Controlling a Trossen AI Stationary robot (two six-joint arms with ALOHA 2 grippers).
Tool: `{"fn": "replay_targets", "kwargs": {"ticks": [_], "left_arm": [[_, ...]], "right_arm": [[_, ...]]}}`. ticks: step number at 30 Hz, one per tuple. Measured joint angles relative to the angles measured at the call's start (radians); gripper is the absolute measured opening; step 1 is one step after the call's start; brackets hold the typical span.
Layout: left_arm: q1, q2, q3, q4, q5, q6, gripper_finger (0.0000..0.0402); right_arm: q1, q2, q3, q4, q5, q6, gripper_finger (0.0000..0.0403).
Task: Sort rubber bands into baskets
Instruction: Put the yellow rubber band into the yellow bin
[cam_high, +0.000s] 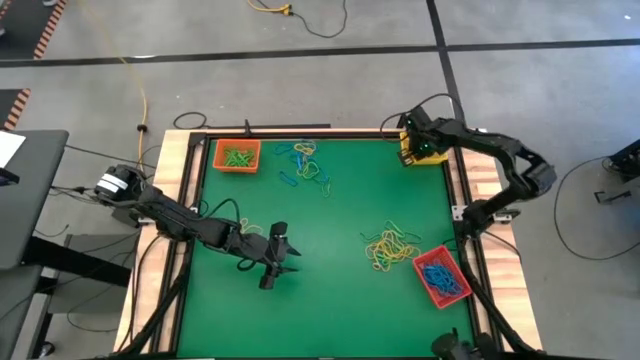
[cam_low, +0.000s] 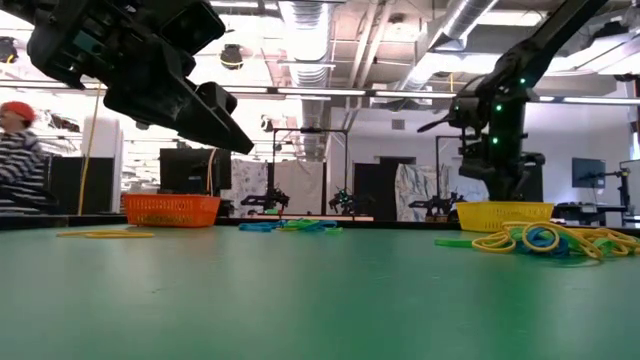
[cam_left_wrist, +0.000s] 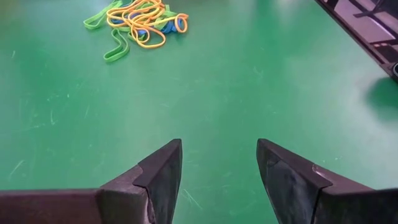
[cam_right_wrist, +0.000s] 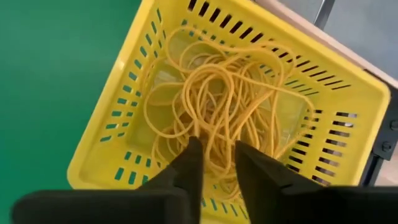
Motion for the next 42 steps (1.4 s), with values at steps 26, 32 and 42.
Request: {"fn": "replay_targets", "kwargs": {"ticks": [26, 32, 42], "left_arm": [[0.001, 0.0, 0.0, -0.161, -0.21, -0.056, 0.0197], [0.018, -0.019, 0.001, -0.305, -0.262, -0.191, 0.0196], [0.025, -0.194, 0.001, -0.684, -0.272, -0.499, 0.0196]], "right_arm": [[0.658, -0.316, 0.0, 0.166, -0.108, 0.053, 0.0224], [0.898, -0.231, 0.0, 0.373, -0.04, 0.016, 0.0224], [1.055, -0.003, 0.0, 0.625, 0.025, -0.105, 0.0223]]}}
